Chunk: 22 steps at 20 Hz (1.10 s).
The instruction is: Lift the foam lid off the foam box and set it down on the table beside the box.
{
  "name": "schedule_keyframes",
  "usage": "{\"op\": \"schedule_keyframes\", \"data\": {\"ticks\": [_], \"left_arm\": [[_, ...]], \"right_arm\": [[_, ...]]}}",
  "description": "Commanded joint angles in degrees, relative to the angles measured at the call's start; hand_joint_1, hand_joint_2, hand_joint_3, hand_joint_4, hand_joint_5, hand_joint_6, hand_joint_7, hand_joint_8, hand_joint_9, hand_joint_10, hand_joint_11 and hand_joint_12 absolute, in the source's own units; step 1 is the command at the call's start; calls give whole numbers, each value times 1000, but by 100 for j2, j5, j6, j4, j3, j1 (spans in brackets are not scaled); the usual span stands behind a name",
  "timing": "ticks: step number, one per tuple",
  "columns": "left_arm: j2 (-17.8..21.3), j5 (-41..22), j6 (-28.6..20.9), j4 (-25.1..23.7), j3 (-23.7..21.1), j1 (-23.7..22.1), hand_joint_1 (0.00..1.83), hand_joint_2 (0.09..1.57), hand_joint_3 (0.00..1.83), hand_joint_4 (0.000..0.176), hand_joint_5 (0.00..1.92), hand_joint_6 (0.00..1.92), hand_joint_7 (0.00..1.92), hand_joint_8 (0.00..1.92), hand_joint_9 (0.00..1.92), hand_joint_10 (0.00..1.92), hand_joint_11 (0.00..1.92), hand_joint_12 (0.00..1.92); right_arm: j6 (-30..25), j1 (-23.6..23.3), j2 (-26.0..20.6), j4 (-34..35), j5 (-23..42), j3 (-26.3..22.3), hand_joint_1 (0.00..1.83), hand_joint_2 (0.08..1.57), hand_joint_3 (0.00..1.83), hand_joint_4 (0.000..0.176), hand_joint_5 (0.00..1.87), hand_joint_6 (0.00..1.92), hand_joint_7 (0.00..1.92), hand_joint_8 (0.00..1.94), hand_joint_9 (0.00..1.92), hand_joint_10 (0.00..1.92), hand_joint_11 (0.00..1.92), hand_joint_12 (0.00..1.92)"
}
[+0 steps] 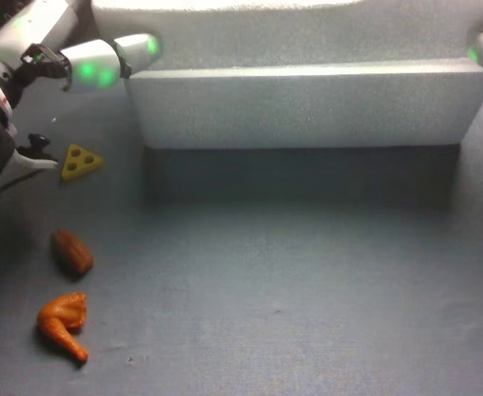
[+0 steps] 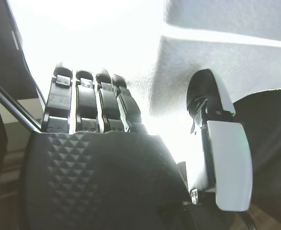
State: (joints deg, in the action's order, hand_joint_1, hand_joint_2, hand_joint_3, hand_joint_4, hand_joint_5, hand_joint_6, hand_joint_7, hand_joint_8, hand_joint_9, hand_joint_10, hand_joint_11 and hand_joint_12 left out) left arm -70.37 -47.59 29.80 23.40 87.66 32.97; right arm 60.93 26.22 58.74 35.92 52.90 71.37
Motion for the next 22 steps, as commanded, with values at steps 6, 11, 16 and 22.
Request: {"op": "schedule_keyframes", "data": {"ticks": [6, 11, 16, 22], "left_arm": [[195, -1152, -87, -450, -266, -43, 423, 1102, 7, 0, 106, 4, 0, 0, 0, 0, 0, 0], [405, -1428, -88, -583, -513, 0, 397, 1098, 0, 0, 123, 8, 0, 0, 0, 0, 7, 13], [719, -1900, -87, -668, -937, 310, 426, 1094, 0, 1, 89, 1, 0, 0, 0, 0, 7, 3], [1026, -2399, -86, -793, -1414, 717, 416, 1142, 15, 0, 87, 5, 0, 0, 0, 0, 0, 0]], "right_arm": [[-73, -77, -268, -737, 1020, -303, 453, 1214, 5, 0, 0, 189, 92, 11, 0, 340, 0, 1191], [-73, -77, -446, -884, 1228, -512, 484, 1220, 0, 0, 0, 8, 115, 5, 0, 466, 0, 1353], [-73, 68, -691, -1068, 1542, -854, 509, 1175, 0, 0, 47, 41, 173, 88, 0, 750, 0, 1764], [-73, 470, -989, -1244, 2016, -1304, 476, 1192, 3, 0, 0, 0, 4, 2, 0, 173, 0, 1646]]}}
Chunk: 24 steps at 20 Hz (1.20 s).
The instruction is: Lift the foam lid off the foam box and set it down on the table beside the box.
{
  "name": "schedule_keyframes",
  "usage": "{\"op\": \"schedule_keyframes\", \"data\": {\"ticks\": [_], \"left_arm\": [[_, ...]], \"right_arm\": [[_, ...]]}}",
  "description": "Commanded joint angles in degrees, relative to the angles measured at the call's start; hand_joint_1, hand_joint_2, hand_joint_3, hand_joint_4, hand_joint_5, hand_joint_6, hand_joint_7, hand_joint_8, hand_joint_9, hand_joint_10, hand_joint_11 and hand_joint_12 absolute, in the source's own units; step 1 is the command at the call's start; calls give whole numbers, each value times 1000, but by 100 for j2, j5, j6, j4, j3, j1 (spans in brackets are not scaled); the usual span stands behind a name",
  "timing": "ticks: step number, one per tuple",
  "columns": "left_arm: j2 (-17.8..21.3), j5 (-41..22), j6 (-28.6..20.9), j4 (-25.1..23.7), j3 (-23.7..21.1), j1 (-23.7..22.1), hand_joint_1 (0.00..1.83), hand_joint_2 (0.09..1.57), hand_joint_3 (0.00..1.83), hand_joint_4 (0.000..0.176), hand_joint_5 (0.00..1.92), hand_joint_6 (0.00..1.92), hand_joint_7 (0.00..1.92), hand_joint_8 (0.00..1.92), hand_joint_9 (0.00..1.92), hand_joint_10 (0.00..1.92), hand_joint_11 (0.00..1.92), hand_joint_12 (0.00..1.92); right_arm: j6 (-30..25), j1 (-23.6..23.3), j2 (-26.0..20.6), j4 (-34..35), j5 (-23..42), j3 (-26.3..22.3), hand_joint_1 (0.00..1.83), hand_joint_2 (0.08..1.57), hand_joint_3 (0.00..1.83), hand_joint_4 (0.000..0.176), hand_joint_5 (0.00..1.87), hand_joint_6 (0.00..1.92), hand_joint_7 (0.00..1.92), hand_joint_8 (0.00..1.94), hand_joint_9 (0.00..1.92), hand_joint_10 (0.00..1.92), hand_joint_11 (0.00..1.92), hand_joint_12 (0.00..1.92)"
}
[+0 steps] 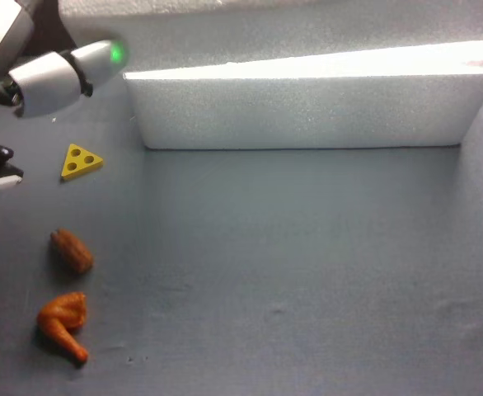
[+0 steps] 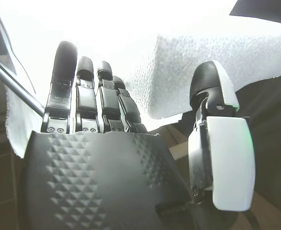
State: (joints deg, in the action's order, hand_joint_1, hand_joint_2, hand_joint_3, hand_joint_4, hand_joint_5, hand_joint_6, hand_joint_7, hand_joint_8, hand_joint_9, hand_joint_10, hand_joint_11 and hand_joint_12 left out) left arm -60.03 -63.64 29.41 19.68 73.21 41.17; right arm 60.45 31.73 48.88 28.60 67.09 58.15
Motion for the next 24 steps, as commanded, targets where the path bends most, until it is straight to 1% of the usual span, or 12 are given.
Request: {"op": "schedule_keyframes", "data": {"ticks": [1, 2, 7, 12, 14, 15, 16, 17, 18, 19, 21, 24], "left_arm": [[67, -928, -39, -444, -82, -5, 422, 1142, 11, 0, 89, 5, 0, 0, 0, 0, 0, 0], [125, -1027, -37, -461, -171, 64, 408, 1151, 13, 0, 73, 1, 0, 0, 0, 0, 0, 0], [381, -1379, 25, -578, -578, 371, 328, 1169, 11, 0, 48, 0, 0, 0, 0, 0, 0, 0], [629, -1567, 69, -705, -977, 683, 338, 1151, 0, 0, 68, 7, 0, 0, 0, 0, 0, 0], [712, -1629, 69, -716, -1107, 832, 356, 1145, 0, 0, 72, 7, 0, 0, 0, 0, 0, 0], [765, -1673, 69, -717, -1197, 932, 356, 1145, 0, 0, 72, 7, 0, 0, 0, 0, 0, 0], [801, -1698, 69, -716, -1264, 1009, 372, 1154, 2, 0, 74, 6, 0, 0, 0, 0, 0, 0], [829, -1717, 68, -715, -1319, 1074, 372, 1154, 2, 0, 74, 6, 0, 0, 0, 0, 0, 0], [856, -1718, 68, -715, -1381, 1137, 369, 1154, 2, 0, 79, 8, 0, 0, 0, 0, 0, 0], [876, -1717, 67, -716, -1437, 1203, 361, 1160, 4, 0, 85, 9, 0, 0, 0, 0, 0, 0], [917, -1748, 36, -712, -1539, 1333, 345, 1164, 5, 0, 73, 3, 0, 0, 0, 0, 0, 0], [983, -1846, 8, -697, -1729, 1616, 348, 1167, 5, 0, 75, 3, 0, 0, 0, 0, 0, 0]], "right_arm": [[-26, 6, -70, -581, 688, -95, 444, 1204, 2, 0, 0, 0, 0, 0, 0, 22, 0, 1548], [-38, 82, -129, -639, 781, -185, 432, 1241, 3, 0, 22, 14, 0, 0, 0, 4, 0, 1263], [-92, 416, -400, -863, 1044, -582, 389, 1262, 0, 0, 49, 53, 47, 11, 34, 58, 0, 1056], [-155, 674, -673, -1127, 1088, -964, 346, 1257, 0, 0, 30, 50, 46, 3, 26, 157, 0, 1289], [-196, 803, -740, -1170, 1143, -1068, 336, 1261, 2, 0, 31, 51, 76, 9, 0, 359, 0, 1437], [-237, 897, -778, -1173, 1195, -1128, 336, 1261, 2, 0, 31, 51, 76, 9, 0, 359, 0, 1437], [-273, 991, -813, -1175, 1217, -1186, 298, 1276, 2, 0, 19, 39, 10, 5, 0, 109, 0, 1242], [-301, 1091, -844, -1175, 1229, -1234, 298, 1276, 2, 0, 19, 39, 10, 5, 0, 109, 0, 1242], [-345, 1208, -876, -1155, 1261, -1288, 274, 1275, 1, 0, 19, 33, 1, 0, 0, 27, 0, 1073], [-400, 1325, -897, -1122, 1302, -1329, 242, 1275, 0, 0, 10, 18, 0, 0, 0, 1, 0, 706], [-568, 1572, -927, -1051, 1444, -1393, 266, 1284, 0, 0, 0, 0, 0, 0, 0, 0, 0, 356], [-733, 1975, -996, -956, 1666, -1552, 274, 1277, 0, 0, 0, 0, 0, 0, 0, 0, 0, 346]]}}
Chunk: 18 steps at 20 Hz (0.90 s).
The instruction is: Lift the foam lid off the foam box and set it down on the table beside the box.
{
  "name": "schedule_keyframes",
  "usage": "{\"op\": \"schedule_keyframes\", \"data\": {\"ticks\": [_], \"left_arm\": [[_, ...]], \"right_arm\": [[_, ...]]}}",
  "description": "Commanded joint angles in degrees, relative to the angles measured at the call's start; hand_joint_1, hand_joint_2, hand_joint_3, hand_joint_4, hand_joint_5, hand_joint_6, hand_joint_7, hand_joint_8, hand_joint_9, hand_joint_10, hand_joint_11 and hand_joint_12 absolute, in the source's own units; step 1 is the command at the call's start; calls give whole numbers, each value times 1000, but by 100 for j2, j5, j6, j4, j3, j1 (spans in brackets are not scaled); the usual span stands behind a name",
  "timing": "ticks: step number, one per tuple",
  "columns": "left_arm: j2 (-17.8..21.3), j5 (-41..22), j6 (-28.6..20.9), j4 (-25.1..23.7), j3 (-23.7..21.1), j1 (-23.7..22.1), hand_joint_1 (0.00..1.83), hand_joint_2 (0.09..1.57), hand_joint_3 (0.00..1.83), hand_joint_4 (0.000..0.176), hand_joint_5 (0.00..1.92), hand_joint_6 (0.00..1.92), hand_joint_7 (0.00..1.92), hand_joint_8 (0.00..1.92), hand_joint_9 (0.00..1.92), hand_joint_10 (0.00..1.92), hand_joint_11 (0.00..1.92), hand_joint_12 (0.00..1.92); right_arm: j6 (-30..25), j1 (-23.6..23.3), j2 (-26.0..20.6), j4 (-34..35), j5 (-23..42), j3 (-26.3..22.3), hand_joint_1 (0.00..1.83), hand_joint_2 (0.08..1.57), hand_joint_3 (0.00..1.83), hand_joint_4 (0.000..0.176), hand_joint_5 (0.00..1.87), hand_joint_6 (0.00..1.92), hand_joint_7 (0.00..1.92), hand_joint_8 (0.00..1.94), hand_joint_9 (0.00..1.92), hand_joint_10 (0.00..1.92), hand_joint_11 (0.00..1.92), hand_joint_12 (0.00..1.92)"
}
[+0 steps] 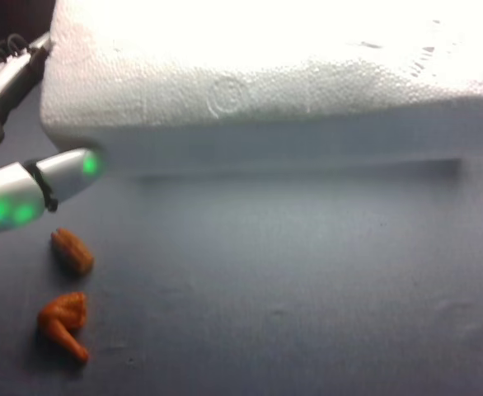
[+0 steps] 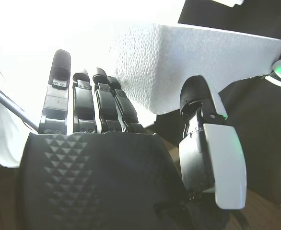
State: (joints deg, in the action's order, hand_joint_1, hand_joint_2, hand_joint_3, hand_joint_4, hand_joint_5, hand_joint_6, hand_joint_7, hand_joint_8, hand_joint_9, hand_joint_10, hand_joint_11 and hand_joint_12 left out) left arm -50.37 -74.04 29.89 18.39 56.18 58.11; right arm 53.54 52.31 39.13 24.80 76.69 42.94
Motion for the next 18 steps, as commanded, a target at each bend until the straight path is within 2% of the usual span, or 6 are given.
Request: {"op": "schedule_keyframes", "data": {"ticks": [1, 2, 7, 8, 15, 18], "left_arm": [[24, -838, -70, -560, -67, 28, 321, 1165, 3, 0, 88, 6, 0, 0, 0, 0, 0, 0], [25, -851, -85, -556, -95, 89, 314, 1164, 2, 0, 76, 1, 0, 0, 0, 0, 0, 0], [-42, -969, -238, -401, -265, 595, 287, 1156, 0, 0, 71, 1, 0, 0, 0, 0, 0, 0], [-88, -996, -272, -359, -273, 678, 272, 1152, 0, 0, 66, 0, 0, 0, 0, 0, 0, 0], [-445, -687, -434, -240, -90, 786, 299, 1157, 0, 8, 58, 0, 0, 0, 0, 0, 0, 0], [-595, -514, -450, -125, 45, 776, 324, 1131, 0, 8, 67, 3, 0, 0, 0, 0, 0, 0]], "right_arm": [[-128, 66, -43, -536, 777, -72, 235, 1277, 0, 0, 2, 0, 0, 0, 0, 0, 0, 498], [-185, 171, -51, -500, 830, -94, 259, 1284, 1, 0, 6, 0, 0, 0, 0, 0, 0, 150], [-605, 1140, -61, -86, 1215, -223, 250, 1294, 4, 0, 2, 0, 0, 0, 12, 5, 60, 35], [-687, 1331, -31, -5, 1281, -219, 265, 1299, 0, 0, 5, 3, 0, 0, 27, 4, 1, 589], [-917, 1550, 282, 223, 1144, -28, 287, 1264, 0, 0, 25, 3, 0, 0, 25, 11, 0, 955], [-1022, 1548, 479, 258, 912, 168, 296, 1253, 0, 0, 28, 2, 0, 0, 1, 0, 0, 906]]}}
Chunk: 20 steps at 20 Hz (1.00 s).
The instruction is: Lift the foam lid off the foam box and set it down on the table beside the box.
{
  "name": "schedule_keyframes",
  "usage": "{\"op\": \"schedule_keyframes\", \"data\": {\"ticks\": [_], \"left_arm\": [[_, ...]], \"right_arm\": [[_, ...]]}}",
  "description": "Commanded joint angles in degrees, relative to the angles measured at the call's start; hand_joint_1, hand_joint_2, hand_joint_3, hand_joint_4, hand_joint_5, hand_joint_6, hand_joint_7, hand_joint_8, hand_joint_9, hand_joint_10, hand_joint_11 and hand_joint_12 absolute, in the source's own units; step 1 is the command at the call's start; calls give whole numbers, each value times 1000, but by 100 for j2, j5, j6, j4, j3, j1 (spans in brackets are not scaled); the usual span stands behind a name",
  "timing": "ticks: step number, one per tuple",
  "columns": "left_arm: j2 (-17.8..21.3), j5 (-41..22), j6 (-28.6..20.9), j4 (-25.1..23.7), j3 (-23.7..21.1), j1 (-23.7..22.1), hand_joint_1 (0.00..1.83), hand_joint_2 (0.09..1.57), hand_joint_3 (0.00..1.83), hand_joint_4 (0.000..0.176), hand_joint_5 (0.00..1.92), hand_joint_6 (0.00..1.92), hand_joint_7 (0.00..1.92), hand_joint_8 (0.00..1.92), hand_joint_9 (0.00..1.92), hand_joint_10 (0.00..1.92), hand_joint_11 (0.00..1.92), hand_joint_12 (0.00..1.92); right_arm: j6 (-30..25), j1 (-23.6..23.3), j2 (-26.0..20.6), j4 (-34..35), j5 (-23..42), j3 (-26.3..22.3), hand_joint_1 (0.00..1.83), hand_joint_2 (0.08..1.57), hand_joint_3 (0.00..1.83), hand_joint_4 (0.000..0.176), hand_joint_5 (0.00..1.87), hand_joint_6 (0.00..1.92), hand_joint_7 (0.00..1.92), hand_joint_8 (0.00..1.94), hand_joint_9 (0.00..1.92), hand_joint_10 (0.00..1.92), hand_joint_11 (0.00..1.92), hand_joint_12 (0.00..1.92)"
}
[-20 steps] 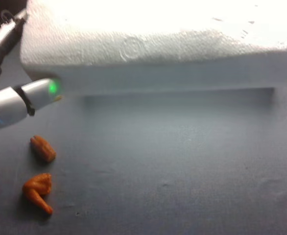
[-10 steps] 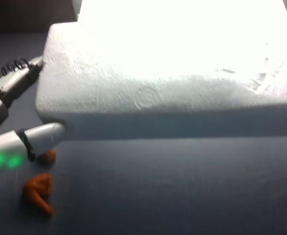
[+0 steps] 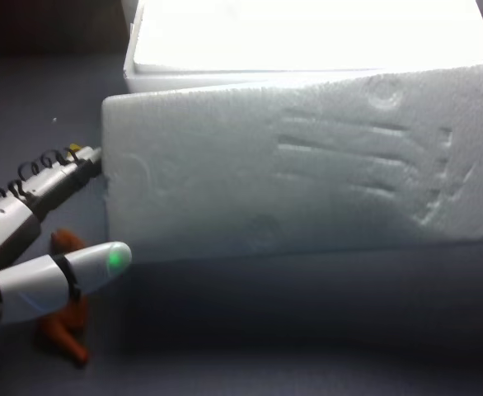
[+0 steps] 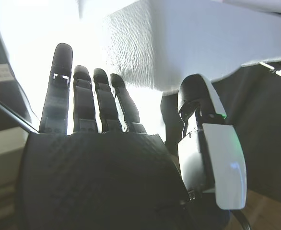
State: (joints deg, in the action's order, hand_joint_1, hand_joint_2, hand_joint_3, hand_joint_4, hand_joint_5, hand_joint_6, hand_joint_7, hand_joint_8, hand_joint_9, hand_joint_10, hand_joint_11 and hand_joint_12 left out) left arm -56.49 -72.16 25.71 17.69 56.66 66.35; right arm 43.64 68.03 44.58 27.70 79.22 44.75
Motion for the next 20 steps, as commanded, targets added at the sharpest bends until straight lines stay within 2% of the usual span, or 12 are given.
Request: {"op": "schedule_keyframes", "data": {"ticks": [1, 2, 4, 5, 7, 8, 12, 14, 16, 18, 19, 20], "left_arm": [[-43, -629, -33, 13, 68, -57, 330, 1130, 0, 0, 70, 4, 0, 0, 0, 0, 0, 0], [-65, -604, -37, 31, 96, -60, 333, 1128, 0, 0, 68, 4, 0, 0, 0, 0, 0, 0], [-110, -491, -37, 74, 169, -90, 327, 1130, 0, 0, 73, 5, 0, 0, 0, 0, 0, 0], [-135, -445, -41, 109, 200, -90, 327, 1129, 0, 0, 72, 5, 0, 0, 0, 0, 0, 0], [-176, -375, -49, 168, 249, -91, 340, 1133, 0, 0, 59, 0, 0, 0, 0, 0, 0, 0], [-189, -353, -48, 205, 267, -90, 342, 1127, 0, 0, 11, 0, 0, 0, 0, 0, 0, 0], [-121, -480, 41, 367, 243, -50, 304, 1111, 0, 19, 0, 0, 0, 0, 0, 0, 0, 0], [-64, -535, 101, 436, 234, -31, 298, 1107, 0, 16, 0, 0, 0, 0, 0, 0, 0, 0], [2, -666, 144, 483, 195, -2, 303, 1110, 0, 14, 0, 0, 0, 0, 0, 0, 0, 0], [105, -836, 196, 489, 159, 2, 289, 1109, 0, 23, 0, 0, 0, 0, 0, 0, 0, 0], [162, -919, 226, 477, 142, 1, 292, 1115, 0, 24, 0, 0, 0, 0, 0, 0, 0, 0], [240, -1022, 265, 423, 130, -20, 292, 1142, 9, 37, 0, 0, 0, 0, 0, 0, 0, 0]], "right_arm": [[-65, -53, 52, -38, 533, 94, 282, 1263, 0, 0, 21, 7, 0, 0, 0, 0, 0, 767], [-68, -97, 98, -45, 459, 133, 276, 1266, 0, 0, 13, 3, 0, 0, 0, 0, 0, 680], [-79, -232, 218, -76, 244, 241, 328, 1257, 0, 0, 0, 2, 0, 0, 0, 0, 0, 324], [-79, -275, 267, -76, 140, 291, 340, 1254, 0, 0, 0, 0, 0, 0, 0, 0, 0, 282], [-120, -322, 347, -61, -4, 374, 330, 1237, 0, 0, 0, 0, 0, 0, 0, 0, 0, 1007], [-120, -325, 361, -18, -33, 389, 341, 1230, 0, 0, 0, 0, 0, 0, 0, 0, 0, 1248], [-12, -314, 308, 125, 49, 377, 299, 1176, 0, 0, 0, 0, 0, 0, 0, 0, 0, 1381], [107, -314, 196, 203, 153, 331, 345, 1193, 0, 0, 0, 0, 0, 0, 0, 0, 0, 1211], [179, -274, 85, 276, 323, 285, 319, 1223, 0, 0, 0, 0, 0, 0, 0, 0, 0, 772], [236, -263, -68, 295, 492, 239, 217, 1226, 2, 4, 0, 0, 0, 0, 0, 0, 0, 879], [250, -260, -132, 275, 544, 237, 198, 1259, 0, 19, 0, 0, 0, 0, 0, 0, 0, 664], [273, -280, -210, 217, 614, 231, 125, 1269, 0, 37, 0, 0, 0, 0, 0, 0, 0, 199]]}}
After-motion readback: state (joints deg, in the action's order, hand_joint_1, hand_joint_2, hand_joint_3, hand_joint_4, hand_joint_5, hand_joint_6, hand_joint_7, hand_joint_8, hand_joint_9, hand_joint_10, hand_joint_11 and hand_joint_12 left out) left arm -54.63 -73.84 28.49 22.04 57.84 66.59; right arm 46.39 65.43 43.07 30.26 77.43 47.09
